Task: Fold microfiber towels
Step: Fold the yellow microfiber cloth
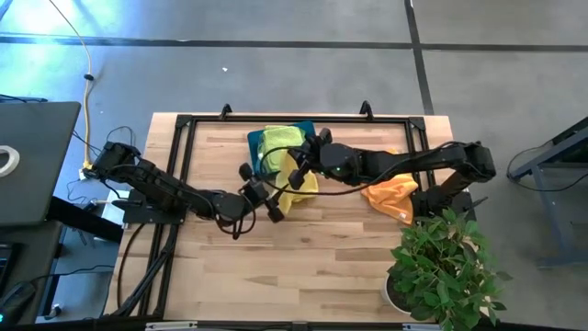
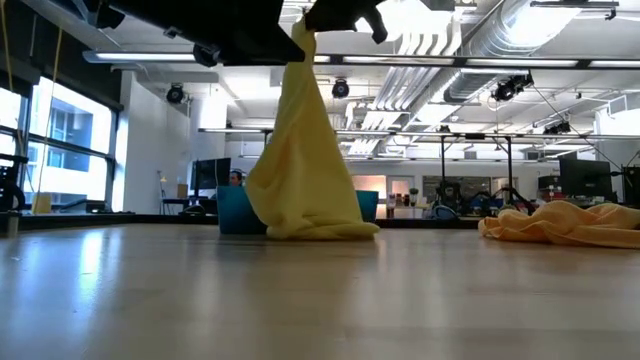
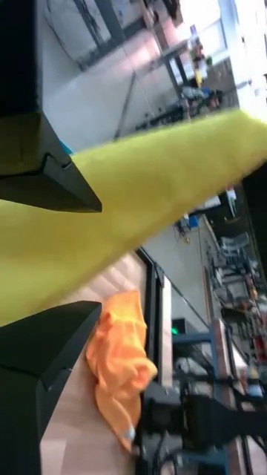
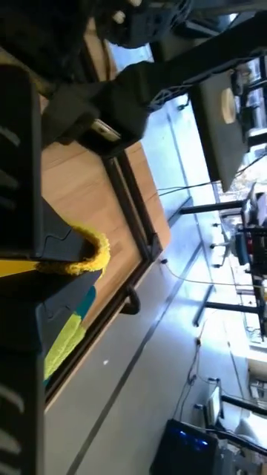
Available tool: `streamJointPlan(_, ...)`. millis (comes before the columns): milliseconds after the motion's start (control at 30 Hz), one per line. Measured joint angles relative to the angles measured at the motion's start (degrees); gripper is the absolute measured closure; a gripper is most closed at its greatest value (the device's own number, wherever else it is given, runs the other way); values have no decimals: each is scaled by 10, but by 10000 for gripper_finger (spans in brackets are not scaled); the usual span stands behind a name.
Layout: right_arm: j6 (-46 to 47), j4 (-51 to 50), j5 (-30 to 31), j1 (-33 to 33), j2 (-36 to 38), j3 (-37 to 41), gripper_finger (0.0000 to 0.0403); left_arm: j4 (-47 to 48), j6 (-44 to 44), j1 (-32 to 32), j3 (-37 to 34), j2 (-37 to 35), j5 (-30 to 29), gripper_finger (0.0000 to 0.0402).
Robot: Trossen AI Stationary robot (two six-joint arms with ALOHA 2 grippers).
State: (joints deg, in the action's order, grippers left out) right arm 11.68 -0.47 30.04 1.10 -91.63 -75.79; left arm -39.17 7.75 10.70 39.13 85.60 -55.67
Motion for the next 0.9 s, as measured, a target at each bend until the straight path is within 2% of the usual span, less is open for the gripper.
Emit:
streamJointPlan(133,13,28,-6,-7,-3,0,400,5,7,0,0,0,11,204)
streamJointPlan(267,6,57,-27,-7,-7,0,400,30,1,-2,0,0,-9,204)
streamJointPlan(533,-1,54,-27,1,-11,0,400,79,-35,1,0,0,-169,204)
streamJointPlan(767,-9,20,-27,4,-11,0,400,112,-45,28,0,0,-315,204)
streamJointPlan(833,-15,4,-27,4,-11,0,400,129,-46,39,0,0,-340,204)
streamJointPlan(900,-17,-7,-27,4,-11,0,400,138,-51,51,0,0,-342,204)
